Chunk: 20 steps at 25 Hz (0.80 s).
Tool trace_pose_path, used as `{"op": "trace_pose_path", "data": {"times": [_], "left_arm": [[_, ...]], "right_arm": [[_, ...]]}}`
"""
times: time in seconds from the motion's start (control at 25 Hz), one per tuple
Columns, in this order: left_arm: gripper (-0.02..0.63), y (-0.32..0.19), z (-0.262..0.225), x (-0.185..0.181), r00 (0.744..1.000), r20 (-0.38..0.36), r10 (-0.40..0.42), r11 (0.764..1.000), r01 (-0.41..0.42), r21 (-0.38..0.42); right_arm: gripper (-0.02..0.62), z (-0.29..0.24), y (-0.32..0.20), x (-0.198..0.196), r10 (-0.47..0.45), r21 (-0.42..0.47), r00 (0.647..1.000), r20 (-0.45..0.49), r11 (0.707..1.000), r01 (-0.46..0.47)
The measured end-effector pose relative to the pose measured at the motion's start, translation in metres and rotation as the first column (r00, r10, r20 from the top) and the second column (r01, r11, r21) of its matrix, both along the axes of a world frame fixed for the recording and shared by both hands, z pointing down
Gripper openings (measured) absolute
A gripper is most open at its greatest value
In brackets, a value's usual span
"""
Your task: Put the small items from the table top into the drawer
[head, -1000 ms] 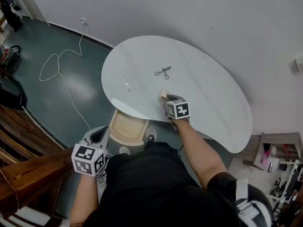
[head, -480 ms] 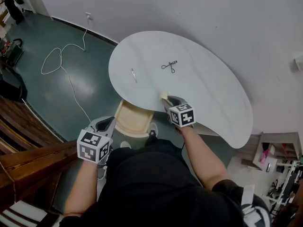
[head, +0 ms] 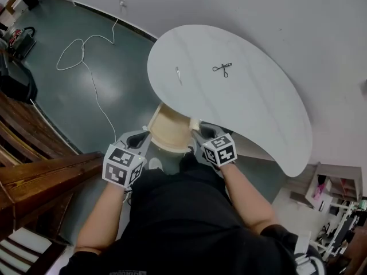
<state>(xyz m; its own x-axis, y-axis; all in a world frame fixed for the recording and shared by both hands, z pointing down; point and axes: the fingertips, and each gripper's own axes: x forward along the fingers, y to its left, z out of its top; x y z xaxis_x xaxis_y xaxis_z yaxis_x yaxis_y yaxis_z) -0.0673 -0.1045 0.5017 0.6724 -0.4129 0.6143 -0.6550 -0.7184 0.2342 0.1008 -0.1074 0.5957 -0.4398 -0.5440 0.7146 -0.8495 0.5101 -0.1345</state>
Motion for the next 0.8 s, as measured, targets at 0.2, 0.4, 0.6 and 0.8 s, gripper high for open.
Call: {"op": "trace_pose_path", "data": {"times": [0.2, 0.4, 0.6, 0.8], "left_arm": [[0.015, 0.007, 0.007, 0.004, 1.0, -0.011, 0.01, 1.0, -0.01, 0.001], [0.015, 0.004, 0.025, 0.006, 1.0, 0.026, 0.012, 0.999, -0.011, -0.031], [0.015, 0.005, 0.041, 0.003, 0.998, 0.051, -0.027, 0.996, 0.031, -0.081], [0.015, 0.01, 0.047, -0.003, 0.995, 0.059, -0.082, 0.991, 0.088, -0.105]], "right_arm": [[0.109, 0.048, 0.019, -0.026, -0.105, -0.101, 0.993, -0.052, 0.99, 0.1], [0.109, 0.096, 0.011, -0.044, -0.22, -0.18, 0.97, -0.102, 0.963, 0.2], [0.109, 0.142, 0.006, -0.053, -0.342, -0.267, 0.927, -0.156, 0.918, 0.294], [0.11, 0.17, -0.005, -0.065, -0.45, -0.327, 0.874, -0.182, 0.866, 0.378]]}}
